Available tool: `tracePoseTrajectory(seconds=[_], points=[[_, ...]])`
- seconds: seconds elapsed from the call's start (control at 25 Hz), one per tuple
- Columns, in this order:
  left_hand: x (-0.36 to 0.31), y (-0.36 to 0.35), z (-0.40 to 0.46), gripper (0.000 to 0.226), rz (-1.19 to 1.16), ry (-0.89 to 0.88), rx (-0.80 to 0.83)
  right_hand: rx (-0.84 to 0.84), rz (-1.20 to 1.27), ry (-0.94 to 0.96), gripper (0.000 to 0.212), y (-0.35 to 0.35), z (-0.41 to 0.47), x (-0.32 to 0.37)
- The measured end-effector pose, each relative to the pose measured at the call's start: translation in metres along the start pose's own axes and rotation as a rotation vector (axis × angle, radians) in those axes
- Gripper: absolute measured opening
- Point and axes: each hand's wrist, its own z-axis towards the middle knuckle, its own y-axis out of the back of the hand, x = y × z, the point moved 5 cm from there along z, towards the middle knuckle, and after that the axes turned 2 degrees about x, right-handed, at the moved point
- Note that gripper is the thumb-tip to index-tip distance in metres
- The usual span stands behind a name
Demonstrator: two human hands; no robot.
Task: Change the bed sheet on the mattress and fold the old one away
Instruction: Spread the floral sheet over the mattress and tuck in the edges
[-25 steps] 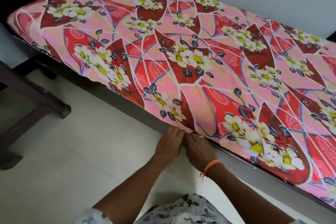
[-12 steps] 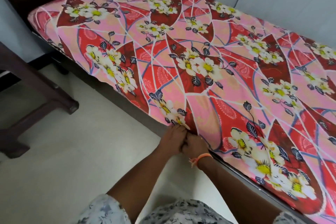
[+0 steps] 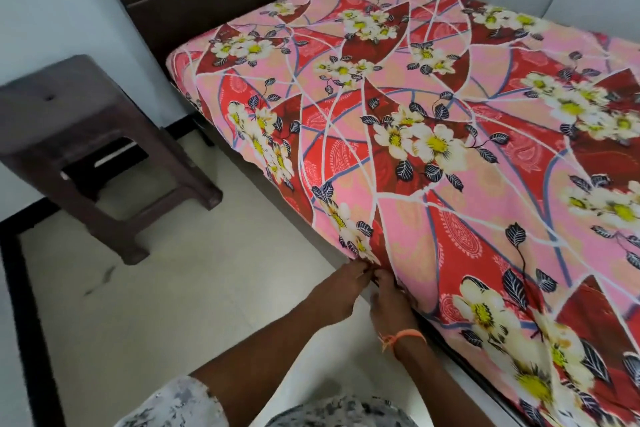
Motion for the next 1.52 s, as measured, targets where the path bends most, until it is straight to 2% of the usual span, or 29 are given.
tracePoseTrajectory(seconds=[0.16, 0.28, 0.4, 0.48, 0.6, 0.68, 0.76, 0.84, 0.96, 1.08, 1.2, 1.28, 1.32, 1.4, 1.52], points=[[0.012, 0.026, -0.001, 0.056, 0.178, 0.071, -0.216, -0.068, -0.137, -0.008, 0.064, -0.018, -0.005, 0.006], [0.049, 0.044, 0.002, 0.065, 0.315, 0.070, -0.073, -0.043, -0.463, -0.019, 0.055, -0.027, -0.004, 0.014], [0.073, 0.048, 0.012, 0.072, 0.325, -0.054, 0.083, -0.057, -0.419, -0.204, 0.033, -0.012, 0.010, 0.040], [0.080, 0.051, 0.019, 0.072, 0.325, -0.114, 0.090, -0.100, -0.389, -0.314, 0.025, -0.008, 0.015, 0.056], [0.085, 0.050, 0.034, 0.064, 0.408, -0.114, 0.063, -0.123, -0.422, -0.354, 0.021, -0.003, 0.016, 0.060], [0.085, 0.051, 0.045, 0.053, 0.419, -0.044, 0.065, -0.135, -0.471, -0.267, 0.016, -0.003, 0.013, 0.068], [0.086, 0.052, 0.052, 0.052, 0.401, -0.051, 0.090, -0.147, -0.493, -0.141, 0.011, -0.009, 0.022, 0.078], [0.091, 0.051, 0.047, 0.057, 0.347, -0.112, 0.106, -0.194, -0.450, -0.088, 0.029, -0.010, 0.042, 0.090], [0.100, 0.053, 0.028, 0.057, 0.072, -0.158, 0.034, -0.227, -0.397, -0.054, 0.038, -0.007, 0.064, 0.101], [0.102, 0.055, 0.015, 0.057, -0.142, -0.147, -0.128, -0.170, -0.299, -0.101, 0.040, -0.021, 0.064, 0.089], [0.112, 0.064, 0.001, 0.051, 0.033, -0.026, -0.286, -0.132, -0.377, -0.164, 0.040, -0.017, 0.059, 0.092], [0.128, 0.072, 0.001, 0.056, 0.127, 0.139, -0.255, -0.050, -0.495, -0.150, 0.030, -0.007, 0.062, 0.107], [0.132, 0.074, 0.004, 0.062, 0.158, 0.169, -0.227, -0.023, -0.564, -0.128, 0.026, -0.003, 0.065, 0.117], [0.134, 0.078, 0.014, 0.062, 0.173, 0.143, -0.192, -0.031, -0.606, -0.056, 0.023, 0.002, 0.074, 0.142], [0.142, 0.084, 0.028, 0.051, 0.252, 0.088, -0.164, -0.090, -0.400, 0.040, 0.028, -0.005, 0.096, 0.162]])
